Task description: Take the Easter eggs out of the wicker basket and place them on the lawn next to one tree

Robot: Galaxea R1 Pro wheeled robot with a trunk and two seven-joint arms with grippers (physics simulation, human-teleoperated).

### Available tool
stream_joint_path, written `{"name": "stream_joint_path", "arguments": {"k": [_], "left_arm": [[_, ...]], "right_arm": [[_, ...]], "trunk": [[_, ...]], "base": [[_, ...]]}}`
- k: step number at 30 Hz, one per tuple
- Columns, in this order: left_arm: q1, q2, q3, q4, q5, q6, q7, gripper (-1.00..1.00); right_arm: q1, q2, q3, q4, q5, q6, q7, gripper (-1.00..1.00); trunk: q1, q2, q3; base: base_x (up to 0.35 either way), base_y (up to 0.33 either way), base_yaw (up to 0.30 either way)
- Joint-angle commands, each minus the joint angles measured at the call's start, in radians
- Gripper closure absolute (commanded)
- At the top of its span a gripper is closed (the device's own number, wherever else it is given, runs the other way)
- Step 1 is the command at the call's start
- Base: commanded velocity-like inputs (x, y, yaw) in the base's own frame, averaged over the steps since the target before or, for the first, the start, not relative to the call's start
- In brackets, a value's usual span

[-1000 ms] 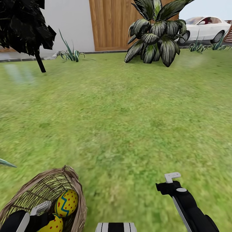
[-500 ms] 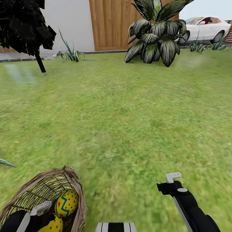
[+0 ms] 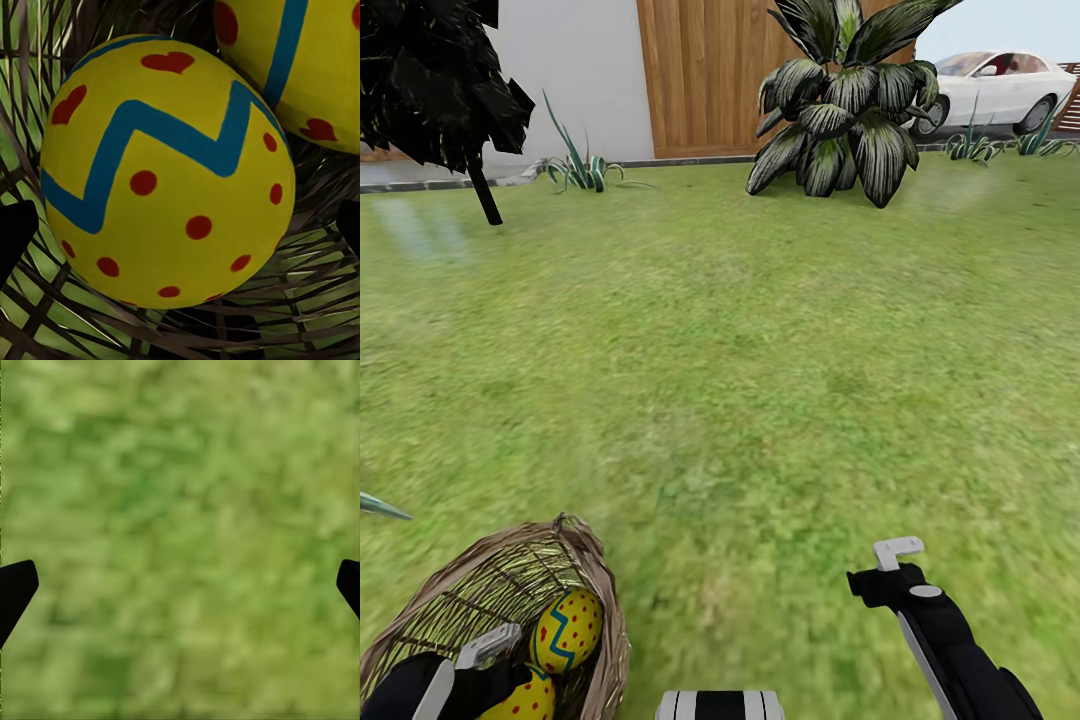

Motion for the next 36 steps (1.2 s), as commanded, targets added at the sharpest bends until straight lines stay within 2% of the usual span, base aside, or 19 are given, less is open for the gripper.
{"name": "stream_joint_path", "arguments": {"k": [1,23,32,33,36], "left_arm": [[0.000,-0.001,0.002,-0.001,-0.002,0.005,-0.004,-1.00],[0.000,0.000,0.003,-0.004,-0.002,0.003,-0.003,-1.00],[0.000,0.000,0.003,-0.008,-0.002,0.003,-0.005,-1.00],[0.000,0.000,0.003,-0.011,-0.002,0.003,-0.006,1.00],[0.000,0.000,0.004,-0.012,-0.001,0.003,-0.006,1.00]], "right_arm": [[0.000,0.000,0.002,-0.001,0.005,0.006,-0.001,-1.00],[0.000,0.005,0.001,-0.001,0.005,-0.036,-0.004,-1.00],[0.000,0.005,0.001,-0.001,0.005,-0.036,-0.002,-1.00],[0.000,0.005,0.001,-0.001,0.004,-0.036,-0.002,-1.00],[0.000,0.005,0.001,-0.001,0.004,-0.035,-0.002,-1.00]], "trunk": [[0.000,0.000,-0.001],[0.009,-0.005,-0.082],[0.009,-0.005,-0.082],[0.009,-0.005,-0.082],[0.009,-0.005,-0.082]], "base": [[0.000,0.000,0.000],[0.000,0.000,0.000],[0.000,0.000,0.000],[0.000,0.000,0.000],[0.000,0.000,0.000]]}}
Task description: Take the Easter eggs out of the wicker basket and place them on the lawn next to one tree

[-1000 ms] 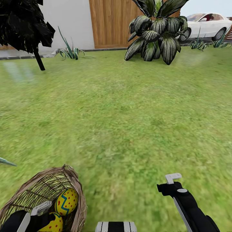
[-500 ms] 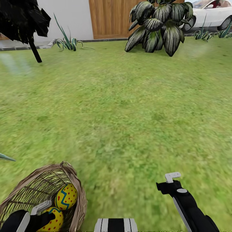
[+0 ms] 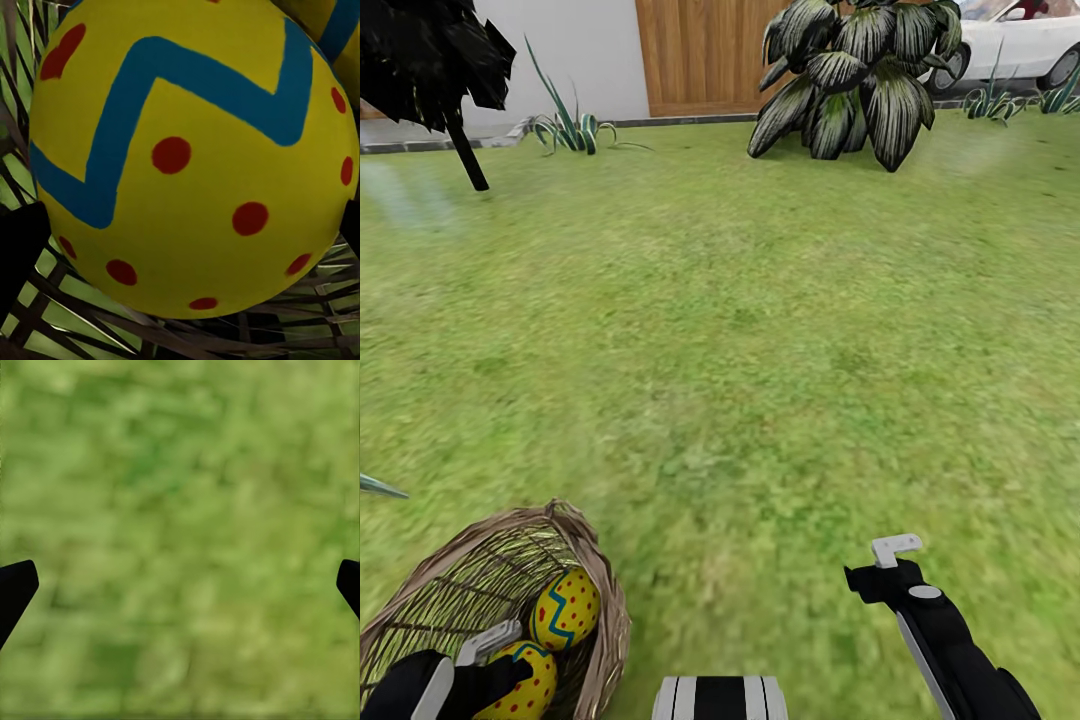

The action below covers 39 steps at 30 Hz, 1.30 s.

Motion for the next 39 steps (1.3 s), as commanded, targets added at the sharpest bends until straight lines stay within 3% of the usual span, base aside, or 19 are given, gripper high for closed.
{"name": "stream_joint_path", "arguments": {"k": [1,36,39], "left_arm": [[0.000,0.000,0.003,-0.001,-0.009,0.005,-0.004,1.00],[0.000,-0.014,0.001,0.007,-0.011,0.005,-0.002,1.00],[0.000,-0.014,0.000,0.008,-0.011,0.006,-0.003,1.00]], "right_arm": [[0.000,-0.001,0.002,-0.001,0.005,0.006,-0.001,-1.00],[0.000,-0.001,0.002,0.033,0.002,0.004,-0.001,-1.00],[-0.001,-0.001,0.002,0.034,0.001,0.004,-0.002,-1.00]], "trunk": [[0.000,0.000,-0.001],[0.000,0.000,-0.001],[-0.001,0.000,0.011]], "base": [[0.000,0.000,0.000],[0.000,0.000,0.000],[0.000,0.000,0.000]]}}
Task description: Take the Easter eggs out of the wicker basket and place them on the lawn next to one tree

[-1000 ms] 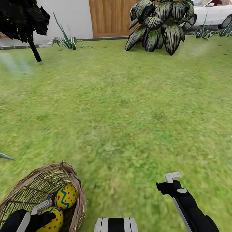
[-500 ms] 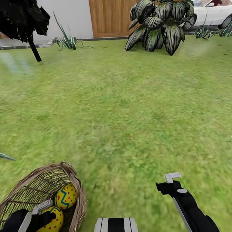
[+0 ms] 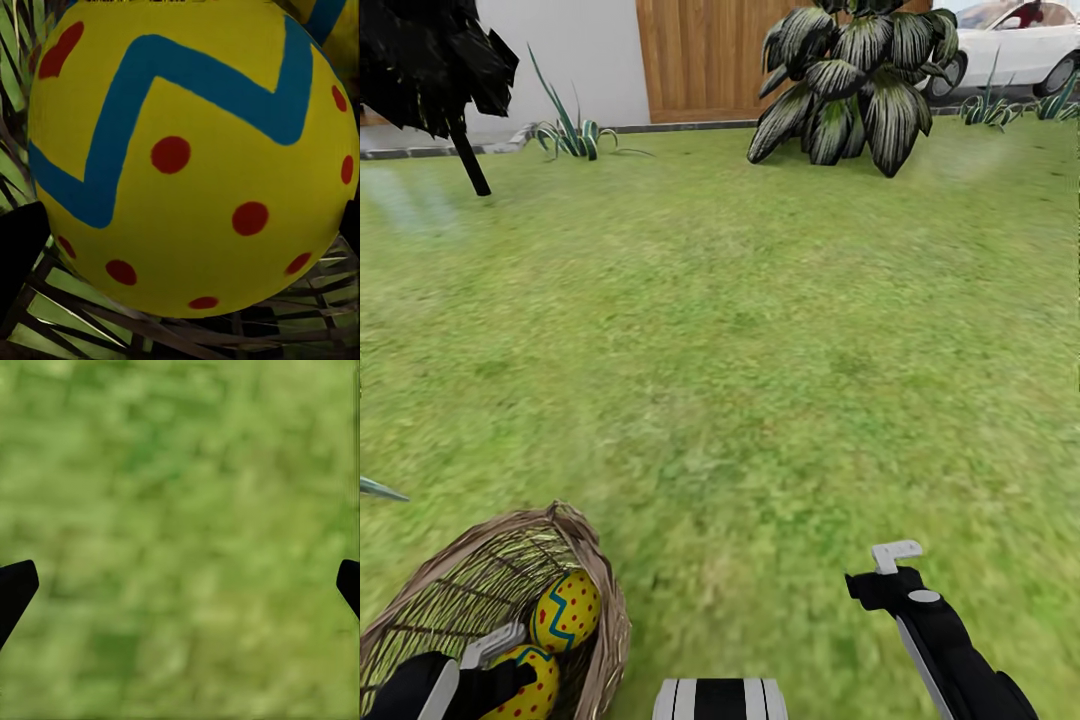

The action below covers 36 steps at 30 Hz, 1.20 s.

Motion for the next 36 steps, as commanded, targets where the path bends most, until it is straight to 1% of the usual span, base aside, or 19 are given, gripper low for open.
{"name": "stream_joint_path", "arguments": {"k": [1,24,32,36], "left_arm": [[0.000,0.000,0.002,0.000,0.005,0.005,-0.005,1.00],[0.000,-0.001,0.002,0.001,0.005,0.007,-0.005,1.00],[0.000,-0.002,0.002,0.000,0.005,0.005,-0.005,1.00],[0.000,-0.014,0.002,0.001,0.004,0.005,-0.005,1.00]], "right_arm": [[0.000,-0.001,0.002,-0.001,0.005,0.006,-0.001,-1.00],[0.000,0.002,0.005,0.003,0.001,0.007,0.002,-1.00],[0.000,0.004,0.007,0.004,0.001,0.007,0.003,-1.00],[0.000,0.004,0.007,0.004,0.001,0.007,0.003,-1.00]], "trunk": [[-0.001,0.000,0.003],[-0.011,0.005,0.092],[-0.015,0.007,0.123],[-0.016,0.008,0.139]], "base": [[0.000,0.000,0.000],[0.000,0.000,0.000],[-0.047,0.000,0.000],[-0.136,0.000,0.000]]}}
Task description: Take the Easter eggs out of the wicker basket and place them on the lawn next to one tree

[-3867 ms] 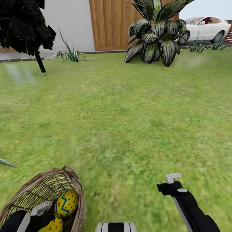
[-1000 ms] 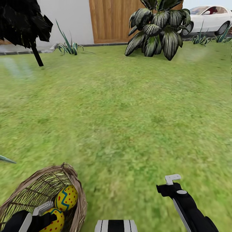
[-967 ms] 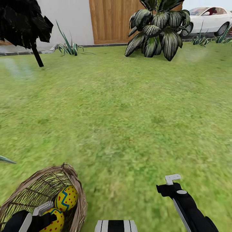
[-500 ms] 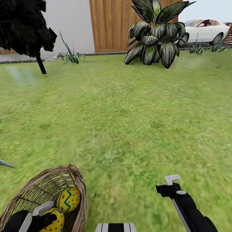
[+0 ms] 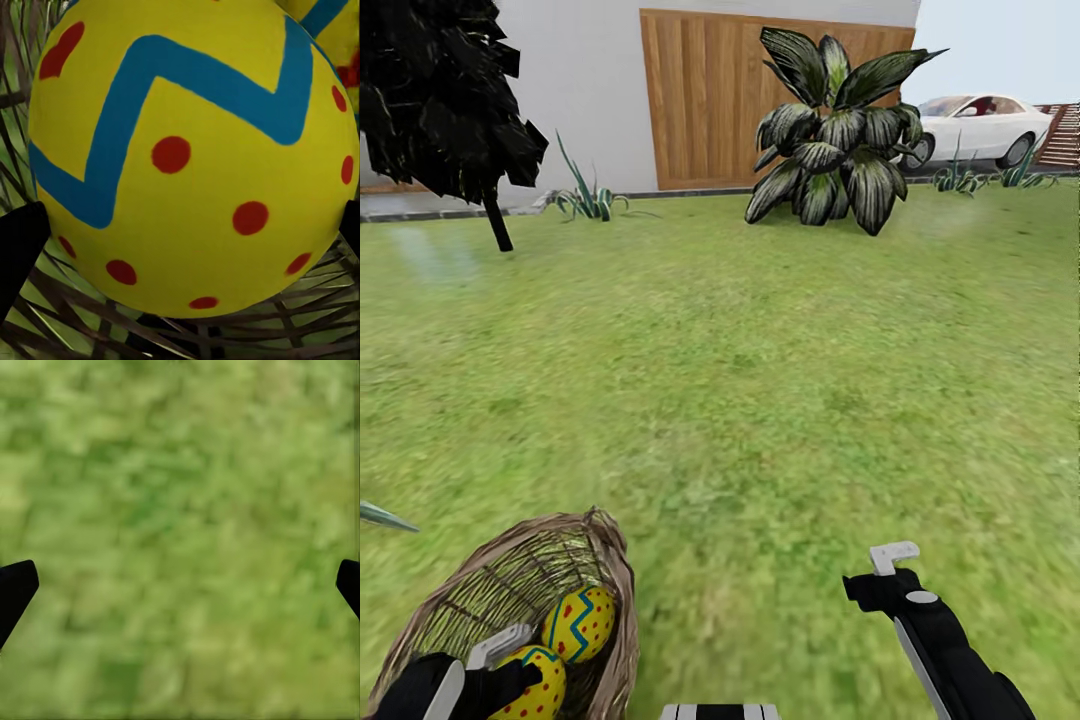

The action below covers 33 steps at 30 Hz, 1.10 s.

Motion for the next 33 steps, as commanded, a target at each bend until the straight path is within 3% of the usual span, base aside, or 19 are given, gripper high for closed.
{"name": "stream_joint_path", "arguments": {"k": [1,33], "left_arm": [[0.000,-0.001,0.002,-0.001,-0.003,0.005,-0.005,1.00],[0.000,0.000,0.002,-0.002,-0.003,0.006,-0.004,1.00]], "right_arm": [[0.000,-0.001,0.002,-0.001,0.005,0.006,0.000,-1.00],[0.000,-0.003,0.001,0.018,0.002,0.006,0.000,-1.00]], "trunk": [[-0.001,0.000,0.003],[-0.015,0.007,0.127]], "base": [[-0.011,0.000,0.000],[0.000,0.000,0.000]]}}
